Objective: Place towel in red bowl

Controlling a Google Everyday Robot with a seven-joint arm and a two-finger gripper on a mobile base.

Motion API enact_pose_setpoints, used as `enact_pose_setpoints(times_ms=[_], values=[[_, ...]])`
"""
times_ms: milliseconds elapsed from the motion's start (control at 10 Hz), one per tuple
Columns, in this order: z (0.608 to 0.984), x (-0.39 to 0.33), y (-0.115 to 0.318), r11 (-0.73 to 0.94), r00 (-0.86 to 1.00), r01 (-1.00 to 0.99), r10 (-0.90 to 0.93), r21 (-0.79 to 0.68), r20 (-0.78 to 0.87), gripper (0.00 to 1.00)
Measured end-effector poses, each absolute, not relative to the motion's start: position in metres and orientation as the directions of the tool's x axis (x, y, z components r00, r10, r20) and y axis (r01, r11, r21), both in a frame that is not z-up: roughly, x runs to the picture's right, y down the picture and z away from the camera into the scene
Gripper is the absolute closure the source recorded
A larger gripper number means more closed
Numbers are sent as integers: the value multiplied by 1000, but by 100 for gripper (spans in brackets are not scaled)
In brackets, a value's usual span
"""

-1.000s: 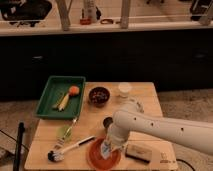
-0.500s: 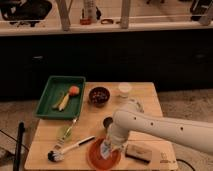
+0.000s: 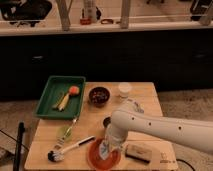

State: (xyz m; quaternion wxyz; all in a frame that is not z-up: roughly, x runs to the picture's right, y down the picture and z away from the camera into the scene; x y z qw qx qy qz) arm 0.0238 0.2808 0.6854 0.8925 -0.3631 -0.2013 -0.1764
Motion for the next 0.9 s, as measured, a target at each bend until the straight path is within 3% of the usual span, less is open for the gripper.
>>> enact_pose_setpoints(times_ms=[900], values=[[686,16,283,668,850,469,-163,-578,500,20]])
